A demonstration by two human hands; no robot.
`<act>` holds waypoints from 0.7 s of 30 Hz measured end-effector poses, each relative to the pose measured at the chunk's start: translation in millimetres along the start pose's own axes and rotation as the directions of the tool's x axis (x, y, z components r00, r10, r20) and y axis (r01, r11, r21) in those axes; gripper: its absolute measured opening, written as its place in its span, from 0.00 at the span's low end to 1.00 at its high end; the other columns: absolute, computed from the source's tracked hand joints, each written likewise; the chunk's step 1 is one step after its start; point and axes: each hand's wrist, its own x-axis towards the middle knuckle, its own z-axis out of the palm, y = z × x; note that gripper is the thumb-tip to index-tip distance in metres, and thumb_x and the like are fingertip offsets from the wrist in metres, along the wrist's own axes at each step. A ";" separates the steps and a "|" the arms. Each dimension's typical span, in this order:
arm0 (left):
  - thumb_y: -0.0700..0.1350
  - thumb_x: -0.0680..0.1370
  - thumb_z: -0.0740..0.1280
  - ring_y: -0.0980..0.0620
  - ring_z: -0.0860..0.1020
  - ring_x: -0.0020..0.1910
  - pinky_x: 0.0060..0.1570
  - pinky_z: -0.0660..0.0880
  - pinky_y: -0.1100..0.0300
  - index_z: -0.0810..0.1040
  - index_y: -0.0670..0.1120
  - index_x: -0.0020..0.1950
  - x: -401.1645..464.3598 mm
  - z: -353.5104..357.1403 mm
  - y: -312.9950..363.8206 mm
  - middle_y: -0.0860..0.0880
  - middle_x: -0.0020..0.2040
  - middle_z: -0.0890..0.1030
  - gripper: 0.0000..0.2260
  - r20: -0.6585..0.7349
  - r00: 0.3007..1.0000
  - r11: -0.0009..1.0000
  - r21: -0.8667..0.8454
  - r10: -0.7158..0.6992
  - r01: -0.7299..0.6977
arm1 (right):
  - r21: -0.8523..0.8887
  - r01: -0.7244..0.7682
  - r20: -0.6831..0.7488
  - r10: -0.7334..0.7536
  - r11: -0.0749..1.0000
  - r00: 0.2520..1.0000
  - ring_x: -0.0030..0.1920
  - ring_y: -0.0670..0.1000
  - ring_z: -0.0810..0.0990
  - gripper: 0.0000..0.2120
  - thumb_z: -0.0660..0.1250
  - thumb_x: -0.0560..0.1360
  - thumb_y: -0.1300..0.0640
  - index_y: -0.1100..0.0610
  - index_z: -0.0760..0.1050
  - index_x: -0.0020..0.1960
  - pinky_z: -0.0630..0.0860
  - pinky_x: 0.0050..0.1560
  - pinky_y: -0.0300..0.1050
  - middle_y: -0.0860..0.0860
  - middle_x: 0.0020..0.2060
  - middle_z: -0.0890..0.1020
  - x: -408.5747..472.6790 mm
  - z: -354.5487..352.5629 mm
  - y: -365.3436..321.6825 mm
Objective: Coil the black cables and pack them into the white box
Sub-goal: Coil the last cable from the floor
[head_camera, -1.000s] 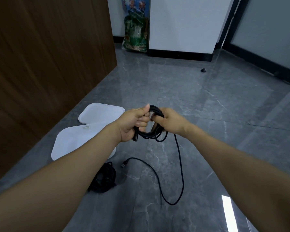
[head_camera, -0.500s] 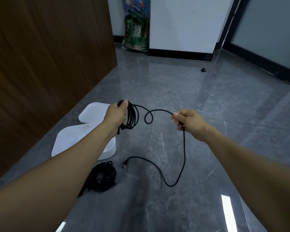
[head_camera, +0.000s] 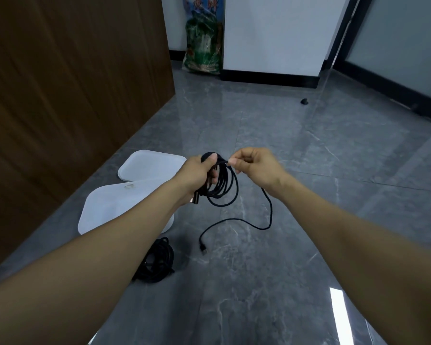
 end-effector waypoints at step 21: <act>0.49 0.81 0.59 0.59 0.58 0.18 0.23 0.58 0.68 0.64 0.47 0.34 -5.8 -9.9 5.0 0.56 0.21 0.61 0.16 0.177 0.979 0.902 -0.397 -0.105 0.168 | 0.025 -0.124 -0.158 0.126 0.992 0.979 0.26 0.45 0.66 0.13 0.64 0.78 0.56 0.58 0.68 0.37 0.64 0.26 0.32 0.51 0.27 0.70 4.1 1.8 9.1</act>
